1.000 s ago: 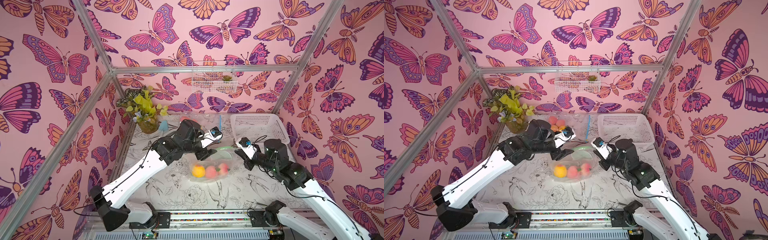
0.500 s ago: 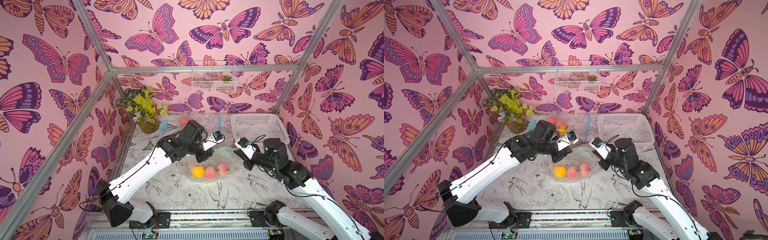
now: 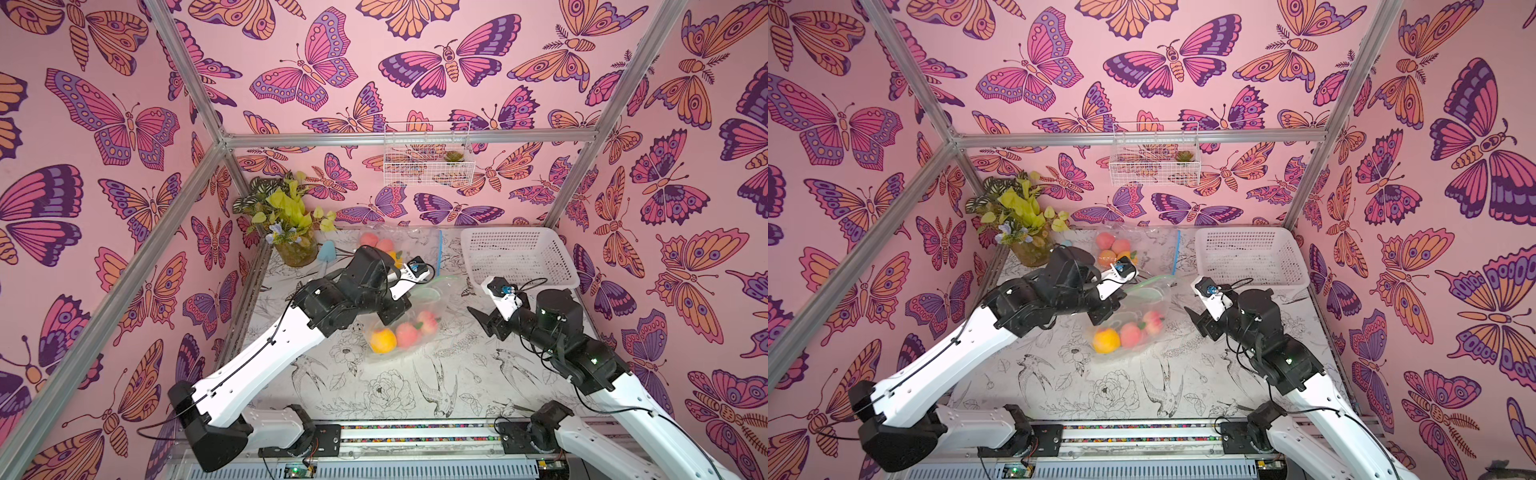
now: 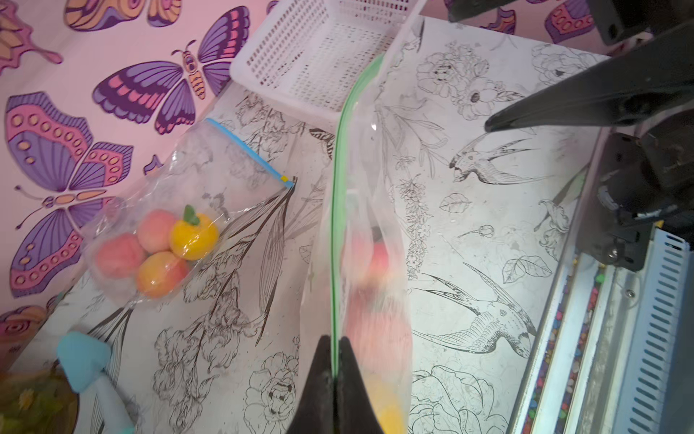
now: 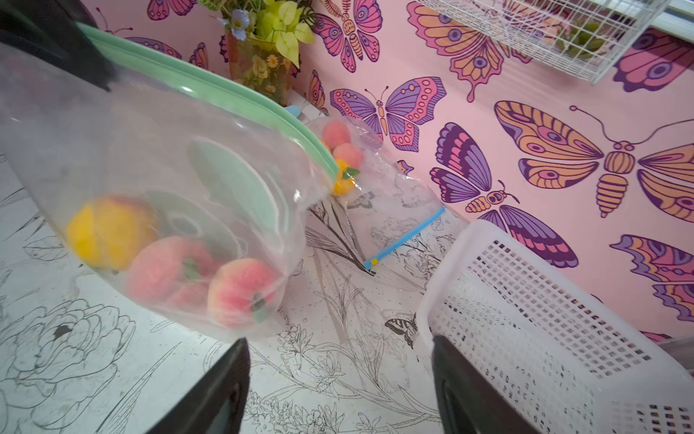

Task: Place the peach in a zip-top bag and seal the zipper
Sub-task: Pick up the zipper food storage bag at the center of the board, then place the zipper food storage bag at the center of the board.

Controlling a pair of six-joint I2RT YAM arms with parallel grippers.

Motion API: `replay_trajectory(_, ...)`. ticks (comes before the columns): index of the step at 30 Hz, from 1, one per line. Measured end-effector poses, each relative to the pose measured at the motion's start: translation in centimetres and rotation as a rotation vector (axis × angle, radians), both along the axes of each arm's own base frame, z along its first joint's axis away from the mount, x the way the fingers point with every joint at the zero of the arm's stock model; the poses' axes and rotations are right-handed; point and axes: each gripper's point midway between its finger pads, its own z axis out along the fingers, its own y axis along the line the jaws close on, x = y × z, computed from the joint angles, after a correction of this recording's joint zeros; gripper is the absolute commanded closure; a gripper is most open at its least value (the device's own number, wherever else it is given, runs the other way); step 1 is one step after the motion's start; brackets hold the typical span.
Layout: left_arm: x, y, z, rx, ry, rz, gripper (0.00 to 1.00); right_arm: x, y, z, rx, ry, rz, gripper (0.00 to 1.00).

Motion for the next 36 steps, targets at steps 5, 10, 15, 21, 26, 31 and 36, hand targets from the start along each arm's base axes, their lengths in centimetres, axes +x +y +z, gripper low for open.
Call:
replay_trajectory(5,0.6,3.7,-0.4,0.037,-0.041,0.180,1.00,0.7,-0.6,0.3,0.013,-0.017,-0.051,0.23)
replay_trajectory(10,1.9,7.7,-0.8,0.097,-0.099,0.378,1.00,1.0,-0.7,0.5,0.021,-0.022,-0.070,0.23)
replay_trajectory(15,2.8,11.2,0.1,0.132,-0.170,0.546,1.00,1.4,-0.5,0.1,0.022,-0.006,-0.077,0.22)
replay_trajectory(21,3.8,14.7,1.2,0.182,-0.257,0.729,1.00,1.7,-0.4,-0.4,0.016,0.009,-0.081,0.22)
replay_trajectory(26,4.3,15.5,0.7,0.196,-0.286,0.788,1.00,1.8,-0.4,-1.0,0.008,0.023,-0.082,0.22)
replay_trajectory(31,4.8,13.4,-2.5,0.142,-0.213,0.751,1.00,2.0,-0.4,-1.5,0.000,0.036,-0.090,0.22)
replay_trajectory(36,5.6,10.3,-4.9,0.004,-0.102,0.735,1.00,2.1,-0.5,-1.7,-0.004,0.040,-0.100,0.22)
